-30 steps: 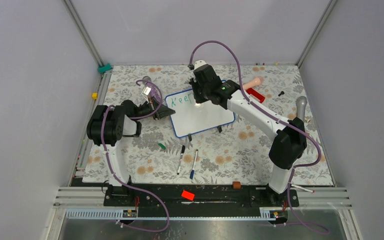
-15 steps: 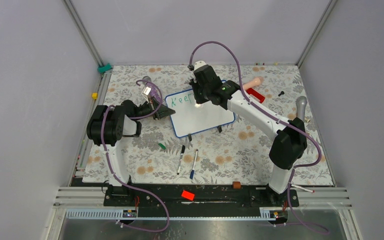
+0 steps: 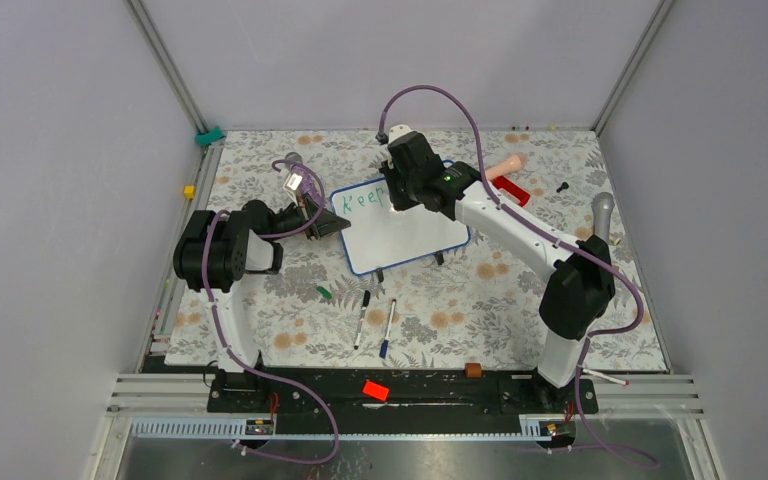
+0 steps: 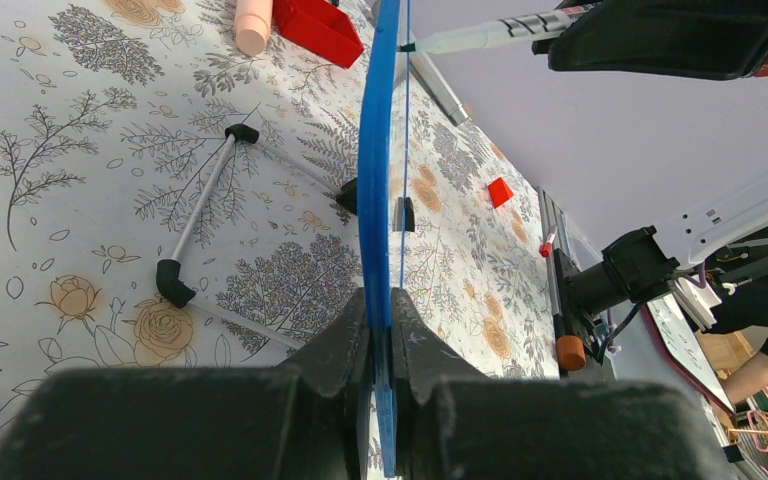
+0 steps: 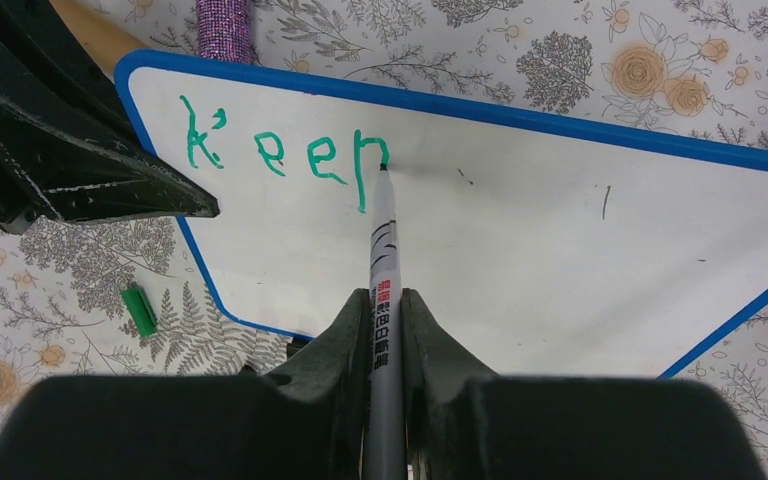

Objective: Write a sentence on the whiteboard

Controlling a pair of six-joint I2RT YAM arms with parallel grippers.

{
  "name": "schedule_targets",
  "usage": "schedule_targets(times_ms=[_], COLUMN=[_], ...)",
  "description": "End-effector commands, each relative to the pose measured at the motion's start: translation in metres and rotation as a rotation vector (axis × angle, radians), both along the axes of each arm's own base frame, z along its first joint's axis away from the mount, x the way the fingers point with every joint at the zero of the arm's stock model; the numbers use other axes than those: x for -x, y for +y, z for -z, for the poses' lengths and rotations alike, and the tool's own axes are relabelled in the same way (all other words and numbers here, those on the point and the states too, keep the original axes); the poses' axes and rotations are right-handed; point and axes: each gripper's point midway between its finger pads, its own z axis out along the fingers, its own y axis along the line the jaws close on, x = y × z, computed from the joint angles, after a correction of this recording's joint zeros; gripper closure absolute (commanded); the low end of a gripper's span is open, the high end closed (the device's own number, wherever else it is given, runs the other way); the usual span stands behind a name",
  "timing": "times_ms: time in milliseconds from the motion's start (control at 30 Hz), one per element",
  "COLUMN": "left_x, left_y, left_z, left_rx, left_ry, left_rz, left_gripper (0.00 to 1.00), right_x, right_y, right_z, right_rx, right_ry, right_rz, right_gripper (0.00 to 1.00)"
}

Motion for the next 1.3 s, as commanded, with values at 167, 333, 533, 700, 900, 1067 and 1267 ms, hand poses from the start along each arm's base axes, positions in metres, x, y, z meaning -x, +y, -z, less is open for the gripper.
schedule_targets(times_ms=[167, 333, 533, 700, 900, 1067, 1267], left_x=[0.012, 0.011, 0.011, 0.011, 0.011, 0.009, 0.009], left_y=[-0.002, -0.002, -0.002, -0.002, -0.002, 0.001, 0.002], left_z=[0.011, 0.01, 0.012, 0.012, 0.012, 0.014, 0.013], left_rx=[-0.04, -0.04, -0.04, -0.04, -0.039, -0.038, -0.042], left_ry=[-0.084, -0.086, -0.081, -0.08, -0.079, -0.067, -0.079], left_rz=[0.049, 0.049, 0.046, 0.047, 0.045, 0.012, 0.0], left_gripper=[1.0, 1.0, 1.0, 1.0, 1.0, 1.0, 1.0], right_x=[0.005, 0.004, 0.003, 0.002, 0.009, 0.024, 0.049], right_y=[0.001, 0.006, 0.01, 0.009, 0.008, -0.006, -0.032], right_z=[-0.008, -0.009, -0.012, -0.018, -0.037, -0.051, -0.057], right_rx=[-0.011, -0.024, -0.036, -0.047, -0.102, -0.132, -0.157], right_ry=[0.003, 0.006, 0.002, -0.009, -0.048, -0.093, -0.105], right_rz=[-0.03, -0.044, -0.052, -0.05, -0.064, -0.065, -0.031], right_gripper=[1.0, 1.0, 1.0, 1.0, 1.0, 1.0, 1.0])
